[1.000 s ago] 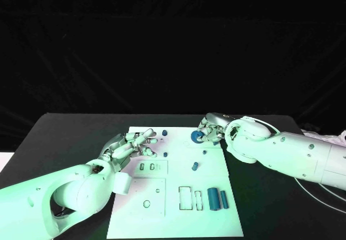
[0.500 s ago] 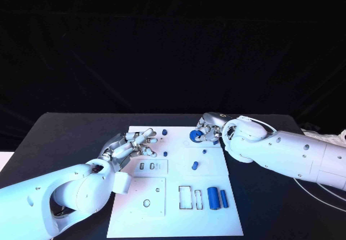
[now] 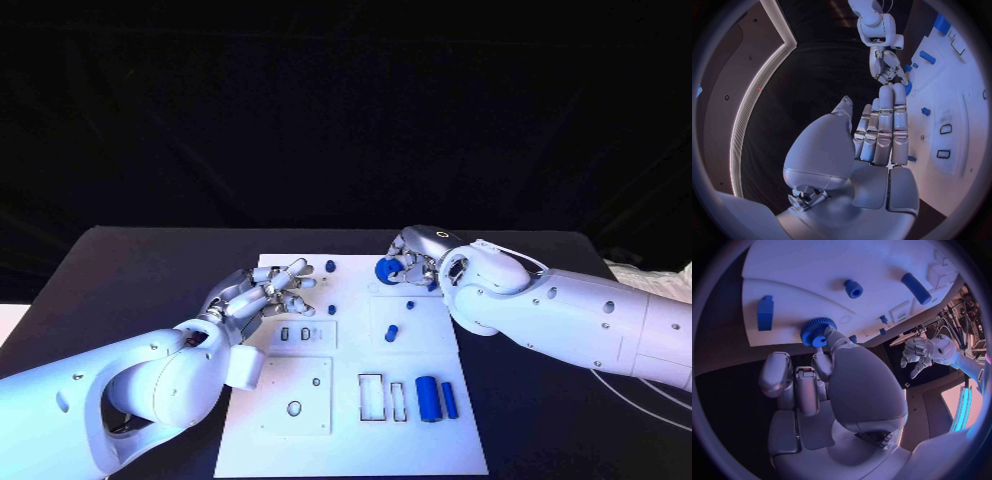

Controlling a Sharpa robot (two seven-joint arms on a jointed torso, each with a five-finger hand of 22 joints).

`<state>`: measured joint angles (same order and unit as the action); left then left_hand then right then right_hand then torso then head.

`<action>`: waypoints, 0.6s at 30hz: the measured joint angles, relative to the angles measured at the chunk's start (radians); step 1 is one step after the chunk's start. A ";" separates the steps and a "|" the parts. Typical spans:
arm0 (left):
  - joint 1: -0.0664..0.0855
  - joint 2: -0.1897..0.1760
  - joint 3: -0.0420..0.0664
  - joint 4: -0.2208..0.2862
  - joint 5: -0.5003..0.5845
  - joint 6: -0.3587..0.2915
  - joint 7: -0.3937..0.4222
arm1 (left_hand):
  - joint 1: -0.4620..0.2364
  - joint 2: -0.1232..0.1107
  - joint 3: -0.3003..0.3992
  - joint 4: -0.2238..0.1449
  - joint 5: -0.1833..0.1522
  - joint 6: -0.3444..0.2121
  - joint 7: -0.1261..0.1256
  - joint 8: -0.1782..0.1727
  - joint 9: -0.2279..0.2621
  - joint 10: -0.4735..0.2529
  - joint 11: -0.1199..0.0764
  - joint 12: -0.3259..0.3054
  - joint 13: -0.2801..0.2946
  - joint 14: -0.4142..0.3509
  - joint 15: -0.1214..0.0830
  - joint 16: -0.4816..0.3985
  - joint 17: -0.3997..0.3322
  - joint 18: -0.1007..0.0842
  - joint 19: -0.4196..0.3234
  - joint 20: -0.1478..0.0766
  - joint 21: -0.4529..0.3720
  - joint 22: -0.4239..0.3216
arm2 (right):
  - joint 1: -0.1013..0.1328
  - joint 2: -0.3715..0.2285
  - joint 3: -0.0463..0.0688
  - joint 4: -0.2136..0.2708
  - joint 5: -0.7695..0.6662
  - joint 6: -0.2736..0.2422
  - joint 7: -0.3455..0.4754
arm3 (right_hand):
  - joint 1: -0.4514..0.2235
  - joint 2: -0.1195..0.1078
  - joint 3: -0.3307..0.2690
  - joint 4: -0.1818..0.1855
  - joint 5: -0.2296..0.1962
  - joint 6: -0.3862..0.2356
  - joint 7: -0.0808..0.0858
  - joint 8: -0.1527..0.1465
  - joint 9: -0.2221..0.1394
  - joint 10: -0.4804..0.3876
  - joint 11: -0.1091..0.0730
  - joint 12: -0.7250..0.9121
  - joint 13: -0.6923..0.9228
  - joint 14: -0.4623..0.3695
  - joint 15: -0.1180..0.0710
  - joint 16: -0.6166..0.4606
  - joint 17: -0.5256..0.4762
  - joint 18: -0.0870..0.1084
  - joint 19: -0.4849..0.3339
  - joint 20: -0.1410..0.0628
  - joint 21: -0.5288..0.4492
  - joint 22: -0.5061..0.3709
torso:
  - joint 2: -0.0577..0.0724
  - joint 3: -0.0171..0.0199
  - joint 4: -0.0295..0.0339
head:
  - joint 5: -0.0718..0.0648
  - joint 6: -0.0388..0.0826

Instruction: Assemble the parts on the task board

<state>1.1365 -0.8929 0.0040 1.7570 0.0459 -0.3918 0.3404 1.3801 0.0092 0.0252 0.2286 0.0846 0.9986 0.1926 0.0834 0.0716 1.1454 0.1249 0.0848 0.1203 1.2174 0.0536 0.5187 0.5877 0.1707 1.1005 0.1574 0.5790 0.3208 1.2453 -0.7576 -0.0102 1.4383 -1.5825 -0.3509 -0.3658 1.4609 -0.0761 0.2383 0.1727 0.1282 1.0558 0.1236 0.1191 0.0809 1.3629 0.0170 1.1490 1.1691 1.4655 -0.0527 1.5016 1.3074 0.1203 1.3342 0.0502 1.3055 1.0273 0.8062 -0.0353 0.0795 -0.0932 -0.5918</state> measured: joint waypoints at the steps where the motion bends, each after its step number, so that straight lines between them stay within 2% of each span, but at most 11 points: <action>1: 0.000 0.000 0.000 -0.001 0.003 0.001 0.000 | 0.000 0.000 0.000 0.000 0.000 0.000 0.000 0.000 0.000 0.000 0.000 0.000 0.000 0.000 0.000 0.000 0.000 0.000 0.000 0.000 0.000 0.000 | 0.000 0.003 0.000 0.005 0.000 -0.009 -0.002 | 0.000 0.000 0.003 -0.001 0.004 0.000 0.000 0.000 -0.002 0.000 0.000 0.000 0.000 0.001 -0.001 0.000 0.000 0.000 0.000 0.000 0.000 0.001 | 0.000 -0.0003 0.0006 | 0.001 0.000; 5: 0.000 0.001 0.000 -0.003 0.012 0.009 0.000 | 0.000 0.000 0.000 0.000 0.000 0.000 0.000 0.000 0.000 0.000 0.000 0.000 0.000 0.000 0.000 0.000 0.000 0.000 0.000 0.000 0.000 0.000 | 0.000 0.021 0.000 0.031 -0.002 -0.043 -0.008 | -0.001 0.001 0.021 -0.015 0.029 0.000 0.000 0.000 -0.007 0.002 -0.002 0.000 0.003 0.001 -0.001 0.000 0.000 0.000 0.000 0.000 0.004 0.002 | 0.001 -0.0005 0.0028 | 0.003 0.001; 8: 0.000 0.001 0.000 -0.005 0.017 0.015 0.000 | 0.000 0.000 0.000 0.000 0.000 0.000 0.000 0.000 0.000 0.000 0.000 0.000 0.000 0.000 0.000 0.000 0.000 0.000 0.000 0.000 0.000 0.001 | 0.000 0.042 0.000 0.045 -0.005 -0.055 -0.011 | -0.006 0.006 0.021 -0.014 0.031 0.000 0.000 0.000 -0.010 0.004 -0.004 -0.011 -0.003 0.001 -0.001 0.000 0.000 0.000 0.000 0.000 0.004 0.002 | 0.002 -0.0005 0.0048 | 0.003 0.002; 9: 0.000 0.001 0.000 -0.005 0.018 0.016 0.000 | 0.000 0.000 0.000 0.000 0.000 0.000 0.000 0.000 0.000 0.000 0.000 0.000 0.000 0.000 0.000 0.000 0.000 0.000 0.000 0.000 0.000 0.001 | 0.000 0.049 0.000 0.047 -0.005 -0.057 -0.013 | -0.012 0.012 0.021 -0.014 0.031 0.000 0.000 0.000 -0.058 0.004 -0.004 -0.020 -0.006 0.001 -0.001 0.000 0.000 0.000 0.000 0.000 0.004 0.001 | 0.002 -0.0006 0.0051 | 0.003 0.002; 18: 0.000 -0.002 0.000 -0.021 0.021 0.028 0.001 | 0.004 0.004 0.000 0.000 0.000 -0.004 0.004 0.000 0.000 0.000 0.000 0.000 0.000 0.000 0.000 0.000 0.000 0.000 -0.002 -0.002 0.000 0.001 | 0.000 0.116 0.000 0.033 -0.009 -0.056 -0.019 | -0.046 0.012 0.026 -0.018 0.025 0.000 0.000 0.000 -0.057 0.001 -0.001 -0.030 -0.017 0.001 -0.001 0.000 0.000 0.001 0.000 0.000 0.004 -0.002 | 0.002 -0.0012 0.0068 | 0.010 0.001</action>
<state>1.1365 -0.8947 0.0038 1.7358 0.0669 -0.3642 0.3414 1.3840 0.0131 0.0252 0.2286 0.0846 0.9949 0.1962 0.0834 0.0716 1.1454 0.1249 0.0848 0.1201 1.2175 0.0537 0.5186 0.5877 0.1707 1.0981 0.1550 0.5790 0.3215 1.2455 -0.6415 -0.0100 1.4717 -1.5912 -0.4069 -0.3845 1.4153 -0.0642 0.2639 0.1545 0.1528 1.0558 0.1236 0.1190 0.0234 1.3643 0.0157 1.1188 1.1520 1.4668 -0.0539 1.5016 1.3073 0.1214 1.3341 0.0503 1.3096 1.0257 0.8086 -0.0364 0.0863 -0.0831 -0.5907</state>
